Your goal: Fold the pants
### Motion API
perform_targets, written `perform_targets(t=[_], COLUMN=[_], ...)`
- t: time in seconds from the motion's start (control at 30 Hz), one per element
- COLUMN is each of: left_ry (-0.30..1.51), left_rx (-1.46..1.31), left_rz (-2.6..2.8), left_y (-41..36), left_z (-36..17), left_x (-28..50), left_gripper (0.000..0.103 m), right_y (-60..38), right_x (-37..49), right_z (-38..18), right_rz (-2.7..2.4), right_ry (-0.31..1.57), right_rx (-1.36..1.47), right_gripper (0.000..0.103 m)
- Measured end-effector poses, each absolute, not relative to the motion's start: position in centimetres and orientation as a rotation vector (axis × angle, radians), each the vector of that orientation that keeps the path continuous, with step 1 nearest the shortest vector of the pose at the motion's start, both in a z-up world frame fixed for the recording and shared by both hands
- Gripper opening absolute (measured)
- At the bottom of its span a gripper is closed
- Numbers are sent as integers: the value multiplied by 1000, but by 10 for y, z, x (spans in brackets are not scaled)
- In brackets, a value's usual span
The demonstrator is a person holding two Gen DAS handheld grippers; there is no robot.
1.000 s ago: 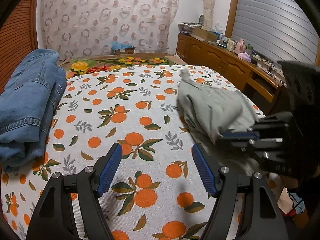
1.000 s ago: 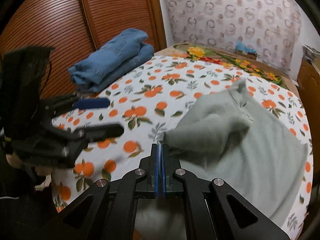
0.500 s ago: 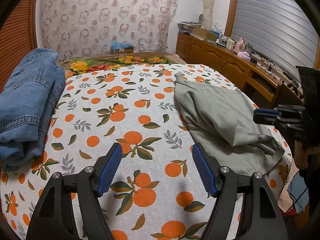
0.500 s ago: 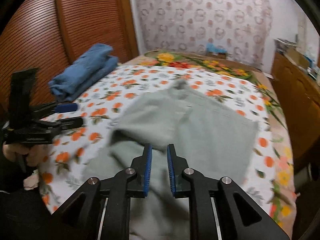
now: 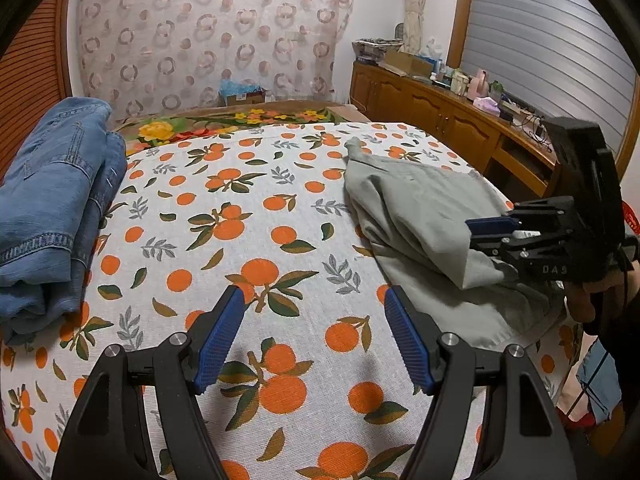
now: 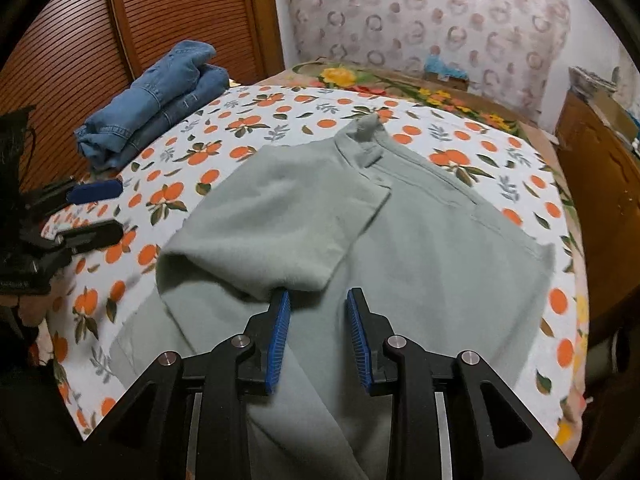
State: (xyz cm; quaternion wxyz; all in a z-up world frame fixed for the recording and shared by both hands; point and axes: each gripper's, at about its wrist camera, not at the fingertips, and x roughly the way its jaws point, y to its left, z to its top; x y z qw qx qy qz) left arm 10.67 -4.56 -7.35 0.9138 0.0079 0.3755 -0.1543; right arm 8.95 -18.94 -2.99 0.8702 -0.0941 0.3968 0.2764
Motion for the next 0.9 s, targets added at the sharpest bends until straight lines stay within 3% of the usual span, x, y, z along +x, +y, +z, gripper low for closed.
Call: perform_targets(t=[0.2,0.27,0.37,0.9], left_ry=[781,782,781,788], left_rx=[23,27,24,29], left_rz=[-330,-331,-329,-333], left_y=[-49,-49,-49,-50], left_z=[-77,-78,-78,-79], left_x=[107,107,106,108], left_gripper=[73,73,73,73], right_y=[-185,-187,-195,-238], right_x=[108,111,113,115], right_z=[-33,-34,-33,12], right_rz=[647,673,703,523], right_ry=[842,844,826,635], right_rx=[-165,-146,-115,-61], right_gripper=[28,9,2,1])
